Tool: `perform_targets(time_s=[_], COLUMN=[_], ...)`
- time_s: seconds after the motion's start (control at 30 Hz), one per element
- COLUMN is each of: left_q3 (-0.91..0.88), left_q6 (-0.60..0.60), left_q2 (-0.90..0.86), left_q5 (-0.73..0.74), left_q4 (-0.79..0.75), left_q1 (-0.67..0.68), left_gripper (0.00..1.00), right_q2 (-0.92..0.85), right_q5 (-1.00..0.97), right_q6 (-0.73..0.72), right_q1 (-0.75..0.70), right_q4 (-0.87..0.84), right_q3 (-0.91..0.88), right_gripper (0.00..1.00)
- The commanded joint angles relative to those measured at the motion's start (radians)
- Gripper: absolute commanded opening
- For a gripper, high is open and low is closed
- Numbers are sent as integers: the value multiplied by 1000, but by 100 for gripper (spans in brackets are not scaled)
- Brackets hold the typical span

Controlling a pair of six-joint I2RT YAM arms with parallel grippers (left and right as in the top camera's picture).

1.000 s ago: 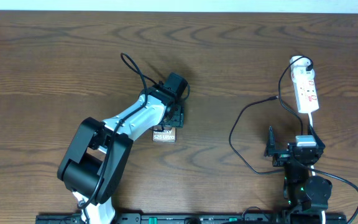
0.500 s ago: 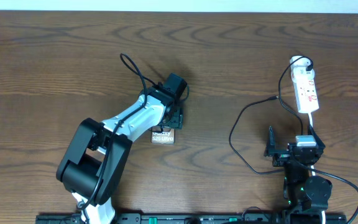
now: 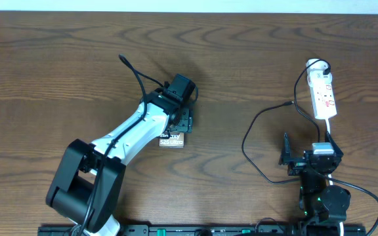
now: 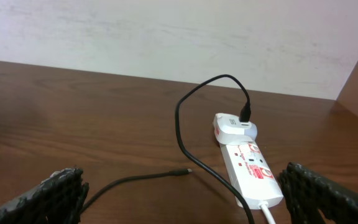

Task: Plug charger to phone and switch on socket
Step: 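Close the left gripper on the phone's long edges, then lift the phone with the left gripper and tilt it upright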

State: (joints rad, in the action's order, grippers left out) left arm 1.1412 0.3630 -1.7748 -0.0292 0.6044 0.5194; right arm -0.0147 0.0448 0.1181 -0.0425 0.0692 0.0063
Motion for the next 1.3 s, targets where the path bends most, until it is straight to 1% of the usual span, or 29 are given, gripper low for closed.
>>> perform_targets(time_s=[0.0,0.4,0.6,0.8,0.93,1.17,1.27], left_q3=[1,2,2,2,2,2,2], left_q6=[8,43,107,141,186,245,273], left_q2=[44,138,224,299,333,347,347], left_q5=[-11,-4,1,91,136,227,269], left_q4=[13,48,69,73,76,76,72], left_q1=[1,1,1,1,1,1,1], left_gripper=[68,68,68,68,67,66,64], right_q2=[8,8,8,8,8,8,8], right_q5=[-5,-5,-5,-5,-5,-5,-5], right_q6=[10,10,10,10,10,10,10], right_q1=[3,3,3,3,3,3,3], right_q4=[5,5,5,5,5,5,5], right_q3=[-1,-1,-1,-1,-1,-1,-1], right_gripper=[99,99,99,99,99,99,99])
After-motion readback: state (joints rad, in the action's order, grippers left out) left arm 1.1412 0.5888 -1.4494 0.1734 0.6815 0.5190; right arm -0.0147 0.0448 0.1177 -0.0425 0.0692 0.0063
